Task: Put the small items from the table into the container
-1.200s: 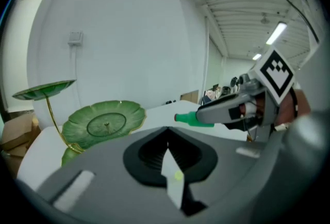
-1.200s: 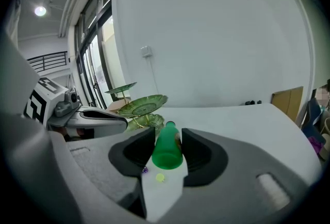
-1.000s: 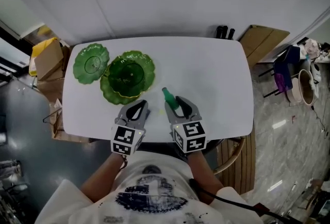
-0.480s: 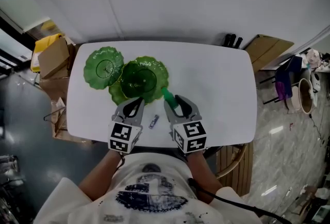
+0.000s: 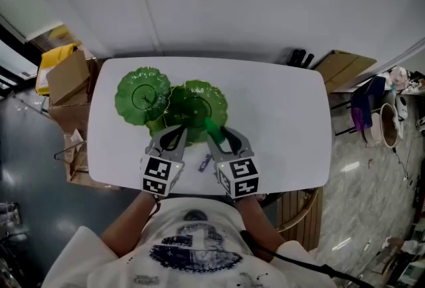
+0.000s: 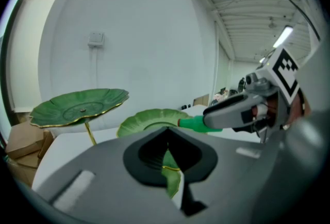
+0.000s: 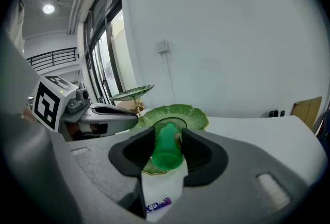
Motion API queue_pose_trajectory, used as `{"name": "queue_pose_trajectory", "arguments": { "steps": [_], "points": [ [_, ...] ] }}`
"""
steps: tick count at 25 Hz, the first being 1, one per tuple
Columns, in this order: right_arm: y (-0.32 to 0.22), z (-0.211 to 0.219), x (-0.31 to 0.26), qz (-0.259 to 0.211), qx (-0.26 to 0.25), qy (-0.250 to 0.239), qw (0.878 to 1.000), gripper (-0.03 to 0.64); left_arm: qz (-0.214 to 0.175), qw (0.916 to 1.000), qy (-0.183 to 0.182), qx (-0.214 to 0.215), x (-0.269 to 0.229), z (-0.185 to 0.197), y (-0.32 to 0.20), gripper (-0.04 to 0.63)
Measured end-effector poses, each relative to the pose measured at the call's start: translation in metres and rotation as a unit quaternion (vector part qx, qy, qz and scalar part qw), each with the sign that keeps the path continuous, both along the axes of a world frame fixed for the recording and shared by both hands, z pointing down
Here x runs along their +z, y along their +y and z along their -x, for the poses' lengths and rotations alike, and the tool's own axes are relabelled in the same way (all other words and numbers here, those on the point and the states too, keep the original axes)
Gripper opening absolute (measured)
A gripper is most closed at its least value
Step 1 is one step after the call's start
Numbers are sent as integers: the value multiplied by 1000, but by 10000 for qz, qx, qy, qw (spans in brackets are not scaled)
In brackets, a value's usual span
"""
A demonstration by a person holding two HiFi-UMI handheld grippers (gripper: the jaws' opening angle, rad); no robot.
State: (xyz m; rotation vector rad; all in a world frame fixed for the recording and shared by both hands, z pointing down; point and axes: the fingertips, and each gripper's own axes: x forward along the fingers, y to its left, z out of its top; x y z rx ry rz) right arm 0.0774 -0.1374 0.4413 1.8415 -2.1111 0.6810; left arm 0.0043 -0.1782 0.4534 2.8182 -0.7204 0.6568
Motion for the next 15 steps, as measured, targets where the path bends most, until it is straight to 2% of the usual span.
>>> {"name": "queue_pose_trajectory", "arguments": {
  "steps": [15],
  "points": [
    [-30, 4, 19, 215, -92, 432, 9988, 160, 123, 9997, 90, 195, 5, -2, -11, -9]
  ]
}}
